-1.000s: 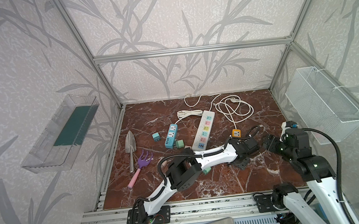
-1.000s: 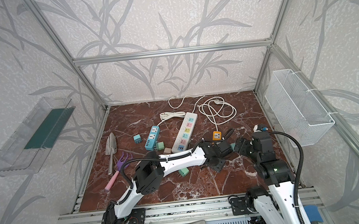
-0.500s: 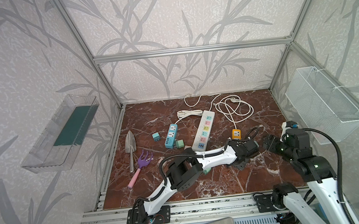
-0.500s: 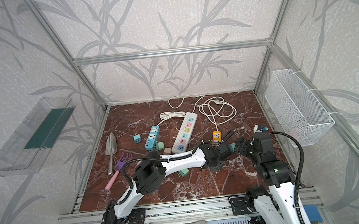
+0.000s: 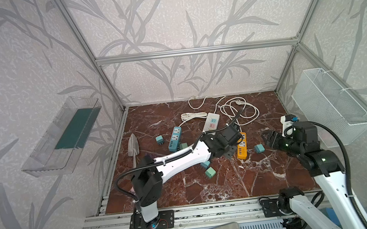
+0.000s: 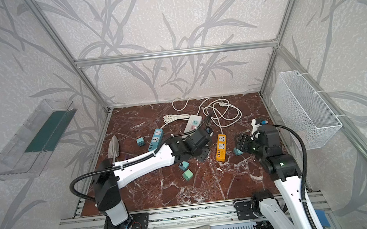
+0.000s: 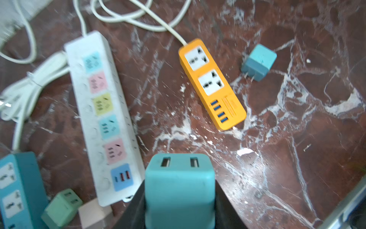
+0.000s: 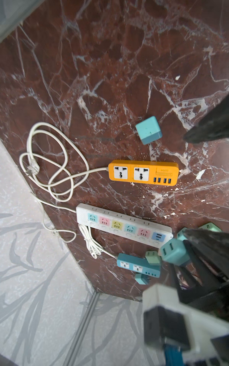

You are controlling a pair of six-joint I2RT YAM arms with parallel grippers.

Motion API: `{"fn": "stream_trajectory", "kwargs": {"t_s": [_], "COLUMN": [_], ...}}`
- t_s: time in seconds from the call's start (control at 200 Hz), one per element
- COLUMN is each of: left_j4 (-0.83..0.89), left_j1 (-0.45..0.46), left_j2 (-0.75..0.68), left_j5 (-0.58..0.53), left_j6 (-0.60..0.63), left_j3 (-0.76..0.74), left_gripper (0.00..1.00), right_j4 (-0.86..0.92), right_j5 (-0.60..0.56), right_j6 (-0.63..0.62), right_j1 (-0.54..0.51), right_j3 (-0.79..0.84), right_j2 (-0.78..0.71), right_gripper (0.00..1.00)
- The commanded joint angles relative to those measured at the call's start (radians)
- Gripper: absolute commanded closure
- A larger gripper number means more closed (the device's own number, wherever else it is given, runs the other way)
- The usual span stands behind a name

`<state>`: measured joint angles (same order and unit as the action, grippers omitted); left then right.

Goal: Insert the plug

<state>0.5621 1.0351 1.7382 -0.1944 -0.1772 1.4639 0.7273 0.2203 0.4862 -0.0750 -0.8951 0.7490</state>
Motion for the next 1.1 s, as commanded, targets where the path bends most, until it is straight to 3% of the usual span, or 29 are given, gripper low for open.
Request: {"fn": "stream_trajectory", "kwargs": {"t_s": [0.0, 0.13, 0.205, 0.34, 0.52, 0.635, 0.87, 1.095], "left_j4": [-0.238, -0.785, -0.95, -0.912, -0.985, -0.991, -0.99, -0.999], "left_j1": [-0.014, -0.015, -0.017, -0.028, -0.044, -0.046, -0.046, -0.046], "left_j2": [-0.162, -0.334, -0.369, -0.395, -0.407, -0.407, -0.418, -0.417], "left_j5": [0.014, 0.094, 0.141, 0.229, 0.291, 0.312, 0.317, 0.316], "left_j6": [0.218, 0.492, 0.615, 0.645, 0.611, 0.604, 0.604, 0.61], "left_j3": [-0.174, -0.548, -0.659, -0.688, -0.728, -0.735, -0.741, -0.742], "left_gripper": [1.0, 1.0, 1.0, 1.0, 1.0, 1.0, 1.0, 1.0], "right_j4": [-0.052, -0.119, -0.159, -0.224, -0.282, -0.292, -0.321, -0.354], "right_j5": [0.137, 0.182, 0.19, 0.18, 0.167, 0.182, 0.209, 0.232], "right_j6": [-0.029, -0.033, -0.04, -0.069, -0.11, -0.123, -0.11, -0.078], "right_j1": [-0.011, -0.054, -0.1, -0.233, -0.397, -0.448, -0.485, -0.502], "right_j3": [-0.004, 0.015, 0.024, 0.034, 0.047, 0.036, 0.024, 0.017], "right_j2": [0.033, 0.044, 0.055, 0.076, 0.135, 0.185, 0.273, 0.325], "right_gripper": [0.51, 0.77, 0.85, 0.85, 0.53, 0.44, 0.45, 0.63]}}
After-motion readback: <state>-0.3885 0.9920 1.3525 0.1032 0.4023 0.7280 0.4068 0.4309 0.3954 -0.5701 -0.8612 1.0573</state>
